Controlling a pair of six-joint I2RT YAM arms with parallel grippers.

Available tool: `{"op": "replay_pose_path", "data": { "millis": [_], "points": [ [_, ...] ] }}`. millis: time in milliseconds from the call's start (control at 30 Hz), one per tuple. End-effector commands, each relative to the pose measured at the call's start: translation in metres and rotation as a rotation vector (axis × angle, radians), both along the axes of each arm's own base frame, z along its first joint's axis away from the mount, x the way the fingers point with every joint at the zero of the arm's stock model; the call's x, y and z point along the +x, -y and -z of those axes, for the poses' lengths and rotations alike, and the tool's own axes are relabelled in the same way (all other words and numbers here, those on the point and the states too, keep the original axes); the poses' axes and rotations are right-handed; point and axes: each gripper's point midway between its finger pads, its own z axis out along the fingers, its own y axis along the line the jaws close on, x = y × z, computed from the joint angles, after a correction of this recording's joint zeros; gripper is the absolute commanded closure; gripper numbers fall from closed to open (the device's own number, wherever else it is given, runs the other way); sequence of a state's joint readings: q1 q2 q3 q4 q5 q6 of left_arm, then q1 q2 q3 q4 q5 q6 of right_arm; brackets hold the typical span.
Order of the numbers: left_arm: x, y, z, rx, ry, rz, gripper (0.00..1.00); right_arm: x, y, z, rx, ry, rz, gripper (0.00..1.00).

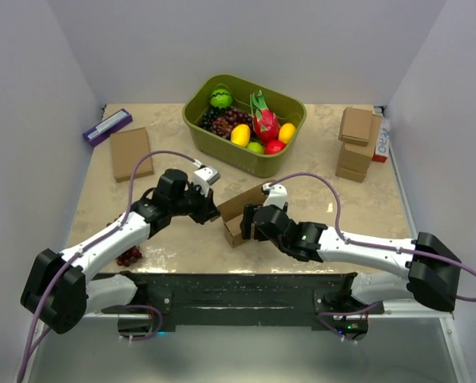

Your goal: Fold the paper box

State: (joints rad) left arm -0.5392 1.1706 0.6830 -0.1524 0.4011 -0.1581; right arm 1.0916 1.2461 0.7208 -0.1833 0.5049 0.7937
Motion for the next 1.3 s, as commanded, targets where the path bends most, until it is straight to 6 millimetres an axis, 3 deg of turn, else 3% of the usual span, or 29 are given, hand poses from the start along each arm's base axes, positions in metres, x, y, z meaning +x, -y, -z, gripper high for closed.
{"op": "replay_pose_path", "data": {
  "millis": [0, 333, 433, 500, 600, 633, 700, 733, 867, 933, 1133, 1233, 1267],
  "points": [
    [-0.009, 0.015, -0.014, -0.037, 0.039, 0.147, 1.00, 0.017, -0.019, -0.023, 0.170, 0.082, 0.055, 0.23],
    [-0.030, 0.031, -0.014, -0.113, 0.007, 0.295, 1.00, 0.027, -0.023, -0.014, 0.252, 0.116, 0.125, 0.34],
    [-0.024, 0.026, -0.011, -0.075, 0.015, 0.254, 1.00, 0.027, -0.022, -0.010, 0.244, 0.111, 0.130, 0.33],
    [-0.008, 0.016, -0.007, -0.006, 0.041, 0.169, 1.00, 0.027, -0.019, -0.011, 0.218, 0.110, 0.130, 0.31],
    [0.004, 0.004, -0.003, 0.063, 0.057, 0.098, 1.00, 0.027, -0.007, -0.018, 0.172, 0.134, 0.131, 0.19],
    [0.005, 0.004, -0.003, 0.067, 0.061, 0.091, 1.00, 0.027, -0.001, -0.029, 0.173, 0.155, 0.135, 0.10],
    [0.005, 0.004, -0.004, 0.065, 0.062, 0.093, 1.00, 0.031, 0.010, -0.036, 0.115, 0.178, 0.119, 0.04],
    [0.006, 0.005, -0.006, 0.060, 0.066, 0.091, 1.00, 0.033, 0.013, -0.049, 0.130, 0.196, 0.110, 0.01],
    [0.007, 0.004, -0.006, 0.066, 0.069, 0.083, 1.00, 0.047, 0.034, -0.072, 0.072, 0.260, 0.062, 0.01],
    [0.008, 0.003, -0.007, 0.066, 0.076, 0.082, 1.00, 0.051, 0.044, -0.074, 0.017, 0.277, 0.049, 0.01],
    [0.007, 0.002, -0.011, 0.065, 0.094, 0.086, 1.00, 0.094, 0.076, -0.081, -0.023, 0.329, -0.005, 0.01],
    [0.007, 0.003, -0.012, 0.062, 0.096, 0.091, 1.00, 0.114, 0.079, -0.077, -0.056, 0.351, -0.054, 0.01],
    [0.006, 0.003, -0.012, 0.061, 0.096, 0.092, 1.00, 0.118, 0.072, -0.081, -0.032, 0.376, -0.097, 0.01]
  ]
}}
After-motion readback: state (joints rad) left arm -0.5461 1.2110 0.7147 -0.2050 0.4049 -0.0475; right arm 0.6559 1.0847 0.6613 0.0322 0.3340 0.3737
